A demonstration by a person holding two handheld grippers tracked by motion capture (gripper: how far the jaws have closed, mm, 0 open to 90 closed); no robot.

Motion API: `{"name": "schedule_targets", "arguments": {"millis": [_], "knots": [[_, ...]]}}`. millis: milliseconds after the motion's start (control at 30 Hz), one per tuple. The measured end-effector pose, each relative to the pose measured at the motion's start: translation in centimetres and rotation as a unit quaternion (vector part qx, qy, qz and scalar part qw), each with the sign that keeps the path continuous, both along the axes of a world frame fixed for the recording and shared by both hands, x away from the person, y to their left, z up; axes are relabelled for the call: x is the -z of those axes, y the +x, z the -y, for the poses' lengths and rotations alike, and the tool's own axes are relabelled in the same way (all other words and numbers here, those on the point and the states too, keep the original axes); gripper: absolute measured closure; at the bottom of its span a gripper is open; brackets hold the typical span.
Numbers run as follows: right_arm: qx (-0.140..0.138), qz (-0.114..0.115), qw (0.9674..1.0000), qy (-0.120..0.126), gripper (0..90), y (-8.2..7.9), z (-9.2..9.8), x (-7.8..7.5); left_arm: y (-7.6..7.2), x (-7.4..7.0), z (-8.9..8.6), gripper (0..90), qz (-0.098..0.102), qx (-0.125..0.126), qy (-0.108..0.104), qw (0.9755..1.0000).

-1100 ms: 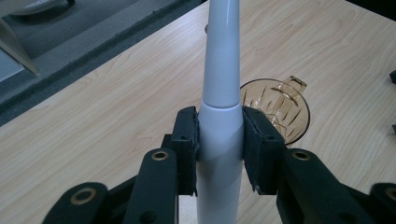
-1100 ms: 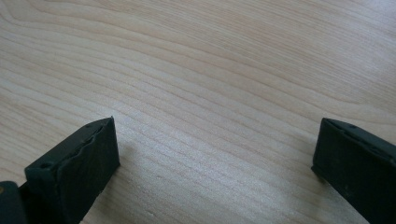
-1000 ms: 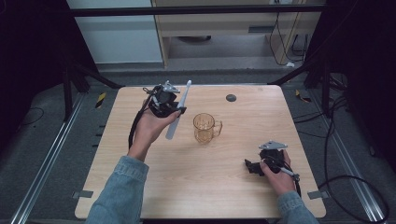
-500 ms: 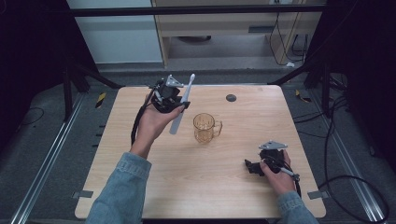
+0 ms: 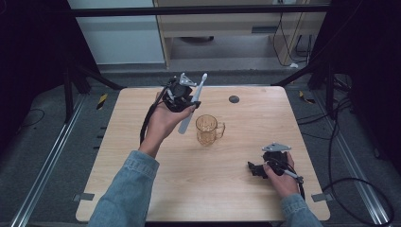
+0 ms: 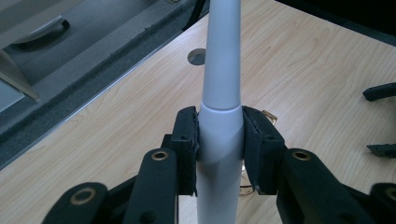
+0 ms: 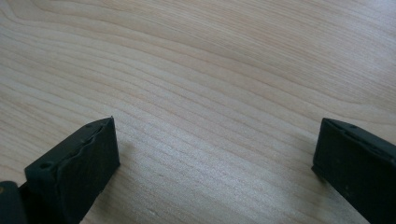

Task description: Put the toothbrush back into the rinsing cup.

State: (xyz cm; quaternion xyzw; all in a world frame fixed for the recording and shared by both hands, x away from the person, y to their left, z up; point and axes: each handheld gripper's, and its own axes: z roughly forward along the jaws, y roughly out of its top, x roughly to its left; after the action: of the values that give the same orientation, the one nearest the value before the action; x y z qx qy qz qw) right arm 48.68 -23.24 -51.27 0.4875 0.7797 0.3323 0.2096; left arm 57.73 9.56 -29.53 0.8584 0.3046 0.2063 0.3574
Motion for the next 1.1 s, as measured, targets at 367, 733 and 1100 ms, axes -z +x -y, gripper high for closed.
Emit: {"name": "schedule_targets", "arguments": {"millis": [367,733,1100], "knots": [[0.0,0.0,1.0,0.0,0.4,0.0,0.0,0.0,0.1,-0.8,0.9,67.5,0.007,0.006,-0.005,0.9999],[0.0,0.0,1.0,0.0,0.4,0.0,0.0,0.0,0.4,-1.0,1.3,67.5,0.011,0.004,-0.014,0.9998],[0.0,0.0,1.0,-0.001,0.4,0.0,0.0,0.0,0.8,-1.8,1.8,67.5,0.018,0.005,-0.018,0.9997]]}}
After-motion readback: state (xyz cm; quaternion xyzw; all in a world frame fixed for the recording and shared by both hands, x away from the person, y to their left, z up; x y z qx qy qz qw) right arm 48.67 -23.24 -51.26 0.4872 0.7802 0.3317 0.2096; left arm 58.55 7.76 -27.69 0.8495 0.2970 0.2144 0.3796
